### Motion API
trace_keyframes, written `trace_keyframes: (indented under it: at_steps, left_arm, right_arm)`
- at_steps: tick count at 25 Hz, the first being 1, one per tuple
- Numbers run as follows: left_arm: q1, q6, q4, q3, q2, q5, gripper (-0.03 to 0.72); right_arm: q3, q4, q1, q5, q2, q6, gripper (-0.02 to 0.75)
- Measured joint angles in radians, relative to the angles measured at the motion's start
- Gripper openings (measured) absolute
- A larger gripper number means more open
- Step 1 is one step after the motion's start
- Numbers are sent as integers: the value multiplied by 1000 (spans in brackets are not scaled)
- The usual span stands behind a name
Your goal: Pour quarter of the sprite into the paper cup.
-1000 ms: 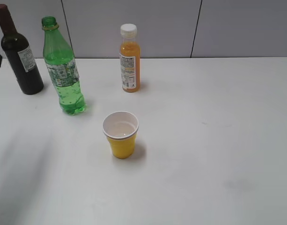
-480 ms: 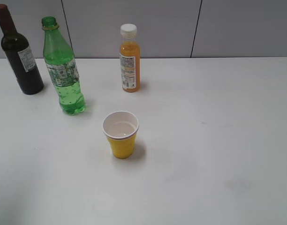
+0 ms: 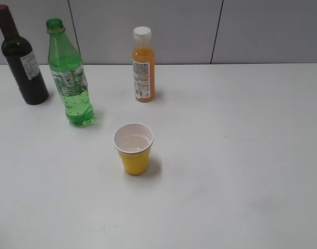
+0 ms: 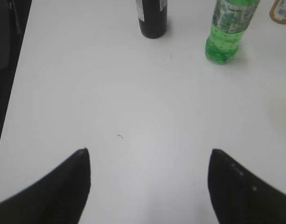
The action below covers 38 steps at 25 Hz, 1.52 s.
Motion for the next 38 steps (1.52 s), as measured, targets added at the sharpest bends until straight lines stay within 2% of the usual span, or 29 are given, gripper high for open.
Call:
trace_keyframes:
  at_steps: [7,15,29,38]
  left_arm:
    - [50,32,-8,157,-200,-50,592]
    - [57,33,-68,299,-328,-110,591]
    - [58,34,-78,310,-540,-159,590]
    - [58,33,-79,310,-583,-137,589]
  right_arm:
    - [0,0,0,0,0,0,592]
    - [0,0,0,0,0,0,592]
    - [0,0,0,0,0,0,592]
    - [0,0,0,0,0,0,592]
